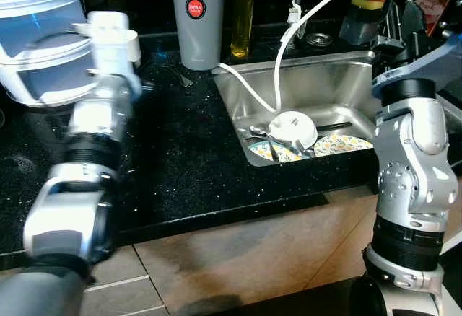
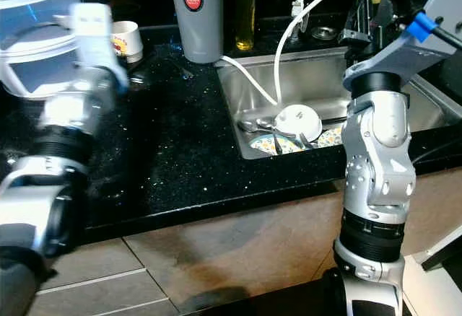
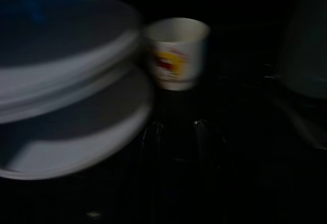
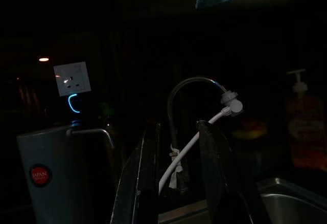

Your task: Kitchen organization

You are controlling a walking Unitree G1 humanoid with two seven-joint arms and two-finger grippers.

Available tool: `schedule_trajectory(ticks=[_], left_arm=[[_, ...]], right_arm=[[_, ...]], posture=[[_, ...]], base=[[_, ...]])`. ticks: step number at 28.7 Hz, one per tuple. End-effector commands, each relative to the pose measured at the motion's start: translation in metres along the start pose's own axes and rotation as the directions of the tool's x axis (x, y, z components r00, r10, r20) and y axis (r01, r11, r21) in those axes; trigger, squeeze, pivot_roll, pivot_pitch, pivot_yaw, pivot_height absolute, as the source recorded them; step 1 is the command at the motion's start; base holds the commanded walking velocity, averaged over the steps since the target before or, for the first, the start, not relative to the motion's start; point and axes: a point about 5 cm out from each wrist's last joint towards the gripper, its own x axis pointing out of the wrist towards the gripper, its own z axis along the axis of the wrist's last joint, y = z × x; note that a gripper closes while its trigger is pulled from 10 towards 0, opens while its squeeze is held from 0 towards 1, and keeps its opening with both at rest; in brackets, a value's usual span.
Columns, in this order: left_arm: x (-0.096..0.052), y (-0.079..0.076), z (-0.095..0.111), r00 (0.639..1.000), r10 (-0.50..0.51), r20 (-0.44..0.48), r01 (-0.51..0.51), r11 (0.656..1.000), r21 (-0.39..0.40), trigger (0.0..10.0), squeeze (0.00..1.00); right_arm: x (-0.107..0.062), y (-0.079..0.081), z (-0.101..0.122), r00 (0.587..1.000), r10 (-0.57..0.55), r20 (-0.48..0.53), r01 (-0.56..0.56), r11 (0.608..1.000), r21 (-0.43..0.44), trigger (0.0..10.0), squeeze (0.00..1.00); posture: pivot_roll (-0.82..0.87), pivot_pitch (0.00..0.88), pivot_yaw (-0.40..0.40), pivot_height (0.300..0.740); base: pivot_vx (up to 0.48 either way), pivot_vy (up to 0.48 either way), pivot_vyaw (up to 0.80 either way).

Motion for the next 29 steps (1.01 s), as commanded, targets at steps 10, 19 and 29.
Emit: schedule_trajectory(ticks=[10, 19, 29], left_arm=[[0.003, 0.037, -0.004, 0.996, -0.031, -0.087, 0.038, 0.996, 0.084, 10.0, 1.0], [0.001, 0.055, -0.002, 0.986, -0.101, -0.133, 0.103, 0.995, 0.01, 10.0, 0.0], [0.0, 0.057, 0.01, 0.972, -0.188, -0.142, 0.191, 0.982, 0.01, 10.0, 0.0]], right_arm=[[-0.005, -0.001, -0.005, 1.0, -0.004, -0.028, 0.005, 1.0, 0.017, 10.0, 0.0], [-0.004, 0.013, -0.01, 0.995, 0.052, -0.08, -0.048, 0.998, 0.049, 10.0, 0.0], [0.018, 0.045, -0.014, 0.982, 0.162, -0.097, -0.149, 0.98, 0.131, 10.0, 0.0]], posture=[[0.03, 0.0, 0.008, 0.74], [0.05, 0.095, -0.029, 0.74], [0.07, 0.234, -0.097, 0.74]], base=[[0.0, 0.0, 0.0], [0.0, 0.0, 0.0], [0.0, 0.0, 0.0]])
